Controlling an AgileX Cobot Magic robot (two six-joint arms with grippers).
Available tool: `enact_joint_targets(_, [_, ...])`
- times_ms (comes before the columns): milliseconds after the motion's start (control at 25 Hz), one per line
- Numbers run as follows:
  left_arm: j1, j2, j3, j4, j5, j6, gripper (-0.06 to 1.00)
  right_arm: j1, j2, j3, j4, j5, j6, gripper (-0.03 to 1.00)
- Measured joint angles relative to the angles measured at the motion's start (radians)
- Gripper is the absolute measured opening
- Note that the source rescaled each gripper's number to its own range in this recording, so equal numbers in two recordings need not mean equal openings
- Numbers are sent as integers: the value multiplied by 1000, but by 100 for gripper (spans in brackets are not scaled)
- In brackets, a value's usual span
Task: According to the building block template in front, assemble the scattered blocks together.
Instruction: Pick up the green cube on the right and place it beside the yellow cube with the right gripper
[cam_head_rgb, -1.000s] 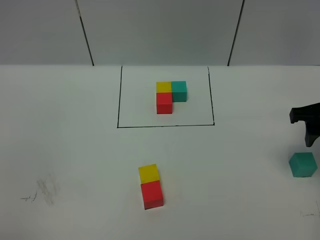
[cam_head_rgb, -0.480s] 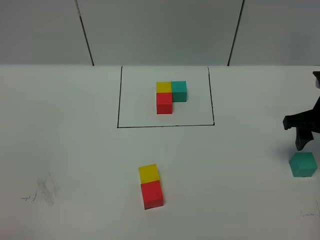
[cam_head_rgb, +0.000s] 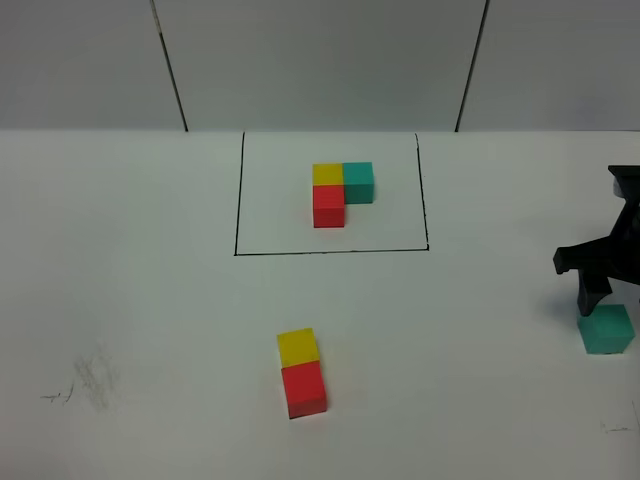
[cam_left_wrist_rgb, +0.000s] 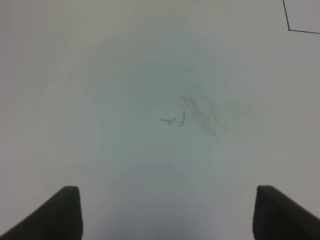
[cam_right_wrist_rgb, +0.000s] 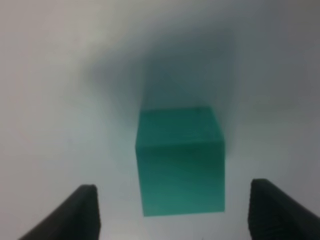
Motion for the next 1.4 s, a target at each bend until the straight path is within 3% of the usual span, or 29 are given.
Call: enact_joint_targets(1400, [0, 0, 0, 0, 0, 0, 100, -35, 109, 0, 11, -26, -12, 69])
